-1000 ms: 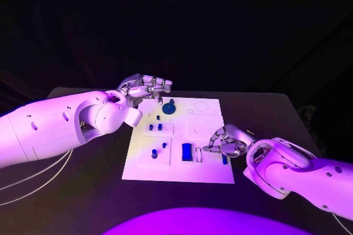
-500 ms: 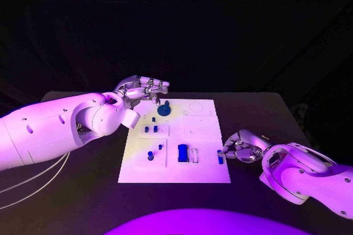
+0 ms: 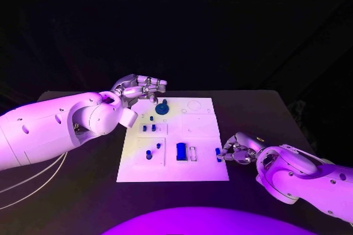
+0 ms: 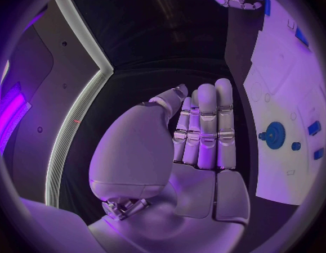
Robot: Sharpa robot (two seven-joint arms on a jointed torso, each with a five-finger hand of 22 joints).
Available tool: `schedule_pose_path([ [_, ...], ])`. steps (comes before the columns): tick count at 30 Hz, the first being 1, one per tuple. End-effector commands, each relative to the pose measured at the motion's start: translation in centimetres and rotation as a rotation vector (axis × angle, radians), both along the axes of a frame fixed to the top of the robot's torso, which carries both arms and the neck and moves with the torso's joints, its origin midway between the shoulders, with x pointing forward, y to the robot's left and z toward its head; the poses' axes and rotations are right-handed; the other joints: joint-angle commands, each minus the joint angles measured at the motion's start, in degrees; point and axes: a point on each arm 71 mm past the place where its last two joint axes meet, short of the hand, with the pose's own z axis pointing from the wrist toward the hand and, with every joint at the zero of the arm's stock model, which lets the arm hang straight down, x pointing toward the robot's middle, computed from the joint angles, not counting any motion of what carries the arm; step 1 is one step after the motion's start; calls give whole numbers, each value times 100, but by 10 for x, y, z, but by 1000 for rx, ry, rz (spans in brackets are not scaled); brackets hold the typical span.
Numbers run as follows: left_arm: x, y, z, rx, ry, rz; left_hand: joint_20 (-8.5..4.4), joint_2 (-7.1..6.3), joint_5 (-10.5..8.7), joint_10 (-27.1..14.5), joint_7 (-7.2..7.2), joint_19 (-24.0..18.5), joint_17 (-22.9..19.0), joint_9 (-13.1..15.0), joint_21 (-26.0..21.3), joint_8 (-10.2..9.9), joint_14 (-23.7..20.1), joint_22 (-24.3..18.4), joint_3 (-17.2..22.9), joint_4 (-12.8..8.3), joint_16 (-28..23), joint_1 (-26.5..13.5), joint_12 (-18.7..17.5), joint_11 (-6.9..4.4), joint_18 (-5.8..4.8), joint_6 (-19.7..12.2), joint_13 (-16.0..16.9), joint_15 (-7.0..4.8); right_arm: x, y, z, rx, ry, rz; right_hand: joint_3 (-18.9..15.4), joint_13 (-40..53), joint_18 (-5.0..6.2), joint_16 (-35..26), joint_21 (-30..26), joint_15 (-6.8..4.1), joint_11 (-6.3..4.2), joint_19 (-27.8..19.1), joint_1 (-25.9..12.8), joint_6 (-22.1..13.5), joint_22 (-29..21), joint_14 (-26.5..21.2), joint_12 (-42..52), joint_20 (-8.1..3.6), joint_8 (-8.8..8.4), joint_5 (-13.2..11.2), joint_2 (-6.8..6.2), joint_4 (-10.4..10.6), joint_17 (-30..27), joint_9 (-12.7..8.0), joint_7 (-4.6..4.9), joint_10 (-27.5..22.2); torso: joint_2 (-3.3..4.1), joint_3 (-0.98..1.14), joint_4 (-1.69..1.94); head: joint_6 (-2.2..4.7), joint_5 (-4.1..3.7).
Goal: Assemble the parts on the task board
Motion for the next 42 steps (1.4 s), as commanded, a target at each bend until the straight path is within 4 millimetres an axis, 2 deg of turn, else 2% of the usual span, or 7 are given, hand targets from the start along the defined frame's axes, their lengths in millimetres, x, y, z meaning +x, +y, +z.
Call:
schedule_pose_path([
  [1,-1,-2,1,-9,-3,-17,-5,57,-27,-37,-14,54,-9,-3,-30,13,-34,-5,-28,-17,22,-6,32,-13,79,-7,5,-12,2,0,0,-34,-27,-16,5,-1086,-68,-29,-1,24,-25,282,-29,48,1263,418,1,30,-29,24,-29,37,599,-6,9,45,-1,-5,6,-24,2],
  [15,-2,-1,1,-8,0,-19,-5,59,-28,-38,-14,54,-10,-3,-32,14,-35,-6,-31,-15,23,-9,34,-12,79,-6,7,-12,7,5,-10,-78,-3,-7,-5,-1091,-65,-31,-18,22,-27,274,-33,60,1257,417,-7,28,-30,29,-41,43,596,-7,6,41,-9,-2,-2,-58,30],
  [29,-2,0,1,-7,3,-19,-5,59,-28,-38,-14,54,-10,-3,-32,14,-35,-6,-31,-15,23,-9,34,-12,79,-6,7,-12,3,20,-21,-177,65,79,-25,-1084,-68,-28,-7,-8,-67,282,122,173,1267,418,-14,7,1,-24,-145,-38,605,27,-43,41,-11,-2,-5,-76,51],
  [32,-2,0,1,-7,3,-20,-5,59,-28,-38,-14,54,-10,-3,-32,14,-35,-6,-31,-15,23,-9,34,-12,79,-6,7,-12,4,22,-21,-197,48,91,26,-1082,-70,-19,3,-26,-86,288,294,184,1273,421,-20,-8,2,-73,-158,-139,620,41,-61,38,-10,0,0,-70,55],
  [34,-2,0,1,-7,4,-20,-5,59,-28,-38,-14,54,-10,-3,-32,14,-35,-6,-31,-15,23,-9,34,-12,79,-6,7,-12,4,23,-20,-212,37,100,111,-1083,-72,-14,6,-36,-91,290,460,180,1277,423,-30,-23,-10,-376,-146,-232,631,48,-62,32,-9,2,6,-74,54],
  [36,-2,0,1,-6,4,-19,-5,59,-28,-38,-14,54,-10,-3,-32,14,-35,-6,-31,-15,23,-9,34,-12,79,-6,7,-12,5,24,-20,-226,29,111,149,-1085,-71,-9,-1,-33,-88,288,547,173,1277,424,-39,-26,-21,-472,-184,-294,642,50,-54,22,-9,3,5,-76,53],
  [42,-2,0,1,-5,5,-17,-5,59,-28,-38,-14,54,-10,-3,-32,14,-35,-6,-31,-15,23,-9,34,-12,79,-6,7,-12,4,30,-20,-286,11,158,240,-1128,-66,23,-33,-15,-64,275,765,150,1270,433,-116,-17,-51,-470,-327,-467,700,52,-27,-42,-9,3,-5,-86,88],
])
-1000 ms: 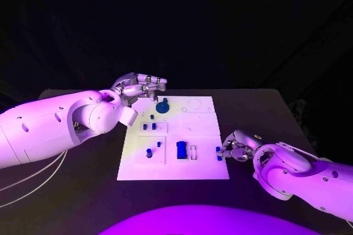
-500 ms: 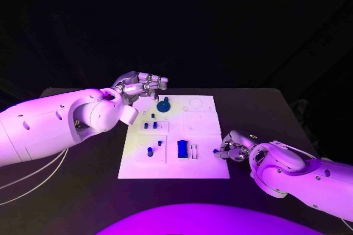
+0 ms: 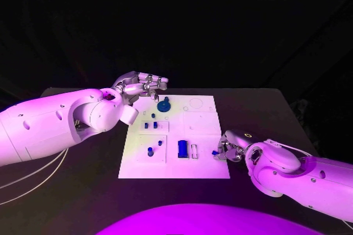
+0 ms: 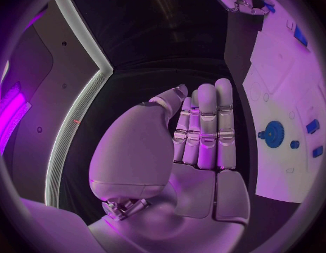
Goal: Assemble the parts on the task board
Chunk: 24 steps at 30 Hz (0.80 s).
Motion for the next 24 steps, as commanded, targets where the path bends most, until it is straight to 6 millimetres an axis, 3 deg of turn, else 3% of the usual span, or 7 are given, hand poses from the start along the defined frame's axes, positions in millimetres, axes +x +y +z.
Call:
schedule_pose_path([
  [1,-1,-2,1,-8,-1,-17,-5,61,-28,-42,-14,54,-7,-3,-34,14,-36,-8,-34,-13,24,-13,34,-12,79,-7,11,-11,-7,-1,-12,-141,43,51,56,-1125,-65,28,-41,-7,-32,272,271,-20,1272,433,-54,-13,-17,116,73,-97,712,-24,23,-33,1,0,-5,-10,15],
  [11,-1,-2,1,-7,2,-17,-5,64,-28,-45,-14,54,-8,-3,-36,14,-38,-10,-37,-11,25,-17,35,-11,79,-8,12,-11,-8,4,-12,-179,31,72,375,-1178,-57,32,-88,13,-14,257,386,-11,1268,432,-156,12,-110,946,6,-158,733,-80,53,-115,1,1,5,-10,17],
  [16,-1,-2,1,-6,2,-16,-5,64,-28,-45,-14,54,-8,-3,-36,14,-38,-10,-37,-11,25,-17,35,-11,79,-8,12,-11,-8,5,-10,-144,19,38,773,-1153,-70,28,-28,-11,-52,288,425,41,1294,432,-130,-8,-111,1363,76,-131,731,-77,18,-81,2,2,1,-7,36],
  [18,-1,-2,1,-5,3,-15,-5,64,-28,-45,-14,54,-8,-3,-36,14,-38,-10,-37,-11,25,-17,35,-11,79,-8,12,-11,-9,4,-8,-117,18,21,969,-1150,-77,28,6,-19,-60,305,370,34,1308,433,-125,-19,-95,1615,34,-100,732,-47,12,-57,2,-1,1,-8,40],
  [21,-1,-3,0,-5,3,-15,-5,71,-26,-49,-14,54,-8,-4,-38,13,-39,-11,-35,-11,26,-15,34,-12,79,-10,14,-11,-9,4,-6,-84,21,1,1205,-1149,-83,28,32,-24,-60,319,288,5,1320,435,-123,-24,-78,1765,-32,-62,735,-5,11,-29,3,-2,-1,-4,47],
  [24,-1,-3,0,-5,3,-15,-5,71,-26,-49,-14,54,-8,-4,-38,13,-39,-11,-35,-11,26,-15,34,-12,79,-10,14,-11,-8,5,0,-42,13,-18,1705,-1142,-89,30,59,-21,-65,334,97,-26,1336,437,-116,-28,-30,1888,-234,-14,741,90,15,13,0,-4,-2,3,56],
])
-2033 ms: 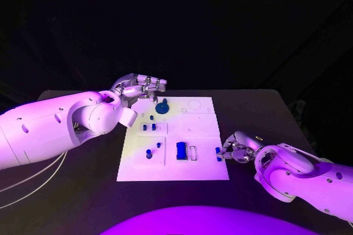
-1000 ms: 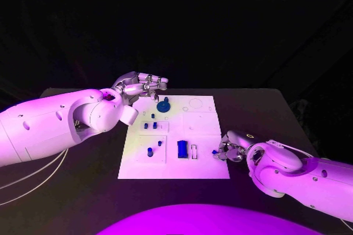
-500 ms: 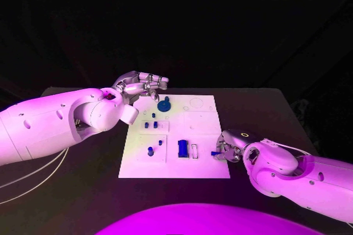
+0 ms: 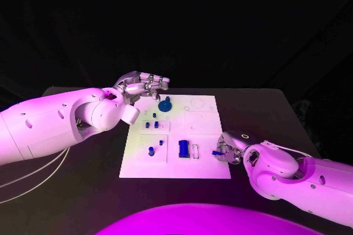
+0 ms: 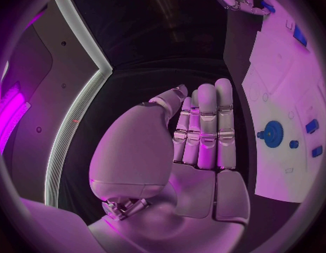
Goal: Assemble the parts on the task board
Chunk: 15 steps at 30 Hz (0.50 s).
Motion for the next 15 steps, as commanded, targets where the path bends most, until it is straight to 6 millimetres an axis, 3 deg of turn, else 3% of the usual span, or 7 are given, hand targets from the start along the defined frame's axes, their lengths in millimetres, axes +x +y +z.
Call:
schedule_pose_path([
  [1,-1,-3,1,-8,-2,-15,-5,48,-26,-28,-14,54,-9,-3,-38,13,-39,-6,-35,-11,26,8,34,10,78,-10,7,-11,-1,-6,-3,23,44,-75,1044,-749,-91,31,33,-20,-61,337,-212,-24,1336,439,42,-26,84,114,-123,-483,739,137,3,111,-1,-2,-4,13,11],
  [2,-1,-3,1,-8,-1,-16,-5,48,-26,-28,-14,54,-9,-3,-38,13,-39,-6,-35,-11,26,8,34,10,78,-10,7,-11,0,-5,0,38,40,-80,1205,-744,-92,30,38,-23,-63,341,-275,-37,1339,439,45,-22,101,111,-220,-496,739,171,-4,118,1,-1,-3,17,12],
  [4,-1,-3,1,-8,-1,-16,-5,48,-26,-28,-14,54,-9,-3,-38,13,-39,-6,-35,-11,26,8,34,10,78,-10,7,-11,2,-3,4,71,33,-93,1449,-739,-93,34,44,-26,-56,345,-402,-54,1343,441,49,-26,122,120,-281,-477,747,218,-1,131,1,-1,2,20,6],
  [11,0,-4,1,-9,-1,-18,-5,48,-26,-28,-14,54,-9,-3,-38,13,-39,-6,-35,-11,26,8,34,10,78,-10,7,-11,6,5,15,209,32,-145,1813,-721,-95,30,51,-30,-50,351,-616,-79,1347,441,64,-30,170,99,-440,-514,743,314,-13,150,5,-1,0,32,17],
  [15,-1,-5,1,-9,-2,-19,-5,48,-26,-28,-14,54,-9,-3,-38,13,-39,-6,-35,-11,26,8,34,10,78,-10,7,-11,6,9,16,277,49,-177,1874,-712,-94,30,46,-31,-51,349,-674,-79,1346,442,74,-31,184,90,-465,-517,745,336,-16,158,6,-3,-3,28,23],
])
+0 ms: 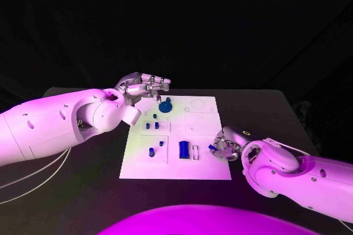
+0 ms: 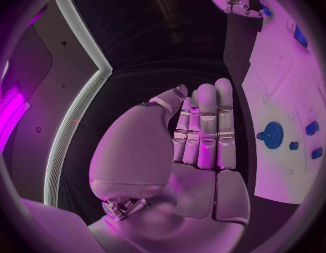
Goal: Assemble the parts on the task board
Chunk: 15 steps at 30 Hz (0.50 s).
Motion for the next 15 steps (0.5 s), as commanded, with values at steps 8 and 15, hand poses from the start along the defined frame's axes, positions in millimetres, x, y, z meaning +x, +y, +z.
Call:
schedule_pose_path([
  [8,-1,-4,1,-10,-3,-18,-5,48,-26,-28,-14,54,-9,-3,-38,13,-39,-7,-35,-11,26,8,35,9,78,-10,8,-11,1,12,-3,212,99,-115,843,32,-95,39,12,-34,31,352,-215,-37,1348,445,46,-33,49,-51,-31,-707,760,77,-7,26,0,0,-11,1,-8],
  [15,-1,-5,1,-11,-3,-22,-5,48,-26,-28,-14,54,-9,-3,-38,13,-39,-7,-35,-11,26,8,35,9,78,-10,8,-11,4,22,-11,254,189,-141,863,44,-91,37,-8,-37,26,345,-257,-33,1343,445,63,-34,58,-56,-36,-701,757,89,-14,37,5,5,-8,-8,-8],
])
